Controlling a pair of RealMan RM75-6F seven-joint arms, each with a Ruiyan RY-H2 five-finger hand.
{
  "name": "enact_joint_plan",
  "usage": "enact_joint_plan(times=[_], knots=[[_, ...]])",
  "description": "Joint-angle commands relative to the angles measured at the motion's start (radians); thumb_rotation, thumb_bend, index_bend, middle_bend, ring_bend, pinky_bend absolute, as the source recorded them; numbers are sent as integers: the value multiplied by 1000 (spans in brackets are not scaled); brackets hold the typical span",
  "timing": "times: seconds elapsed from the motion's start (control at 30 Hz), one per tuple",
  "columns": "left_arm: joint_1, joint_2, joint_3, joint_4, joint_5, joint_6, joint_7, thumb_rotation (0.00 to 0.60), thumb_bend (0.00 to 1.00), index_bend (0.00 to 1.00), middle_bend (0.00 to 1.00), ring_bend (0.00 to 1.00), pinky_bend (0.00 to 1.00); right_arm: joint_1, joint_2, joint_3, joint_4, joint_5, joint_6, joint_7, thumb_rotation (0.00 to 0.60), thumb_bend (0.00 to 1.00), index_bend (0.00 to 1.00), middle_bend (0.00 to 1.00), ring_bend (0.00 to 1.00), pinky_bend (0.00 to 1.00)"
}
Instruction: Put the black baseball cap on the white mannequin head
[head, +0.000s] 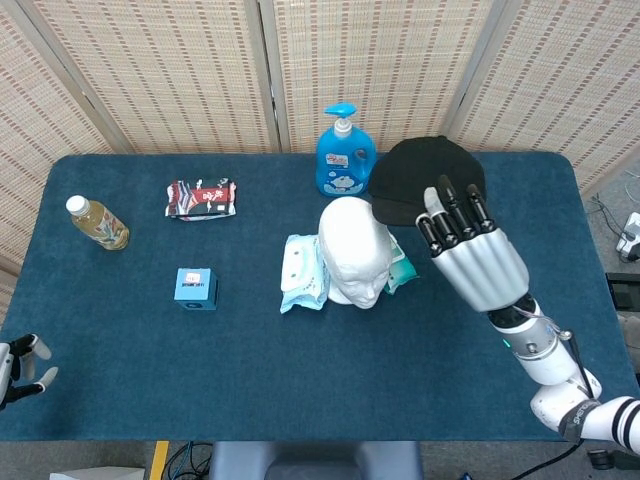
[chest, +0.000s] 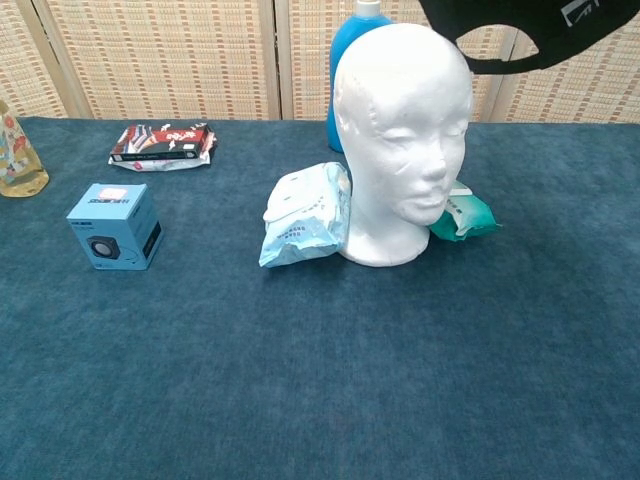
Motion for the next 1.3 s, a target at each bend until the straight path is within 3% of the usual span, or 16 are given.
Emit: enact_joint_plan(times=[0.03,0.5,1.3], knots=[[1,2,0,-2,1,1,-1,600,215,558,749,689,939,31,-12,-2,12,-22,-39,-45,600,435,681,405,256,378],[4,13,-4,-9,0,5,-11,600,215,558,749,689,939,129,-98,-38,47,-87,-161,-179,600,435,681,407,257,358],[3,15,0,-14,-5,-3,1,600,215,558,749,687,939,64,-102,-134,5,-187,-139,-271,600,435,690,415,257,326]])
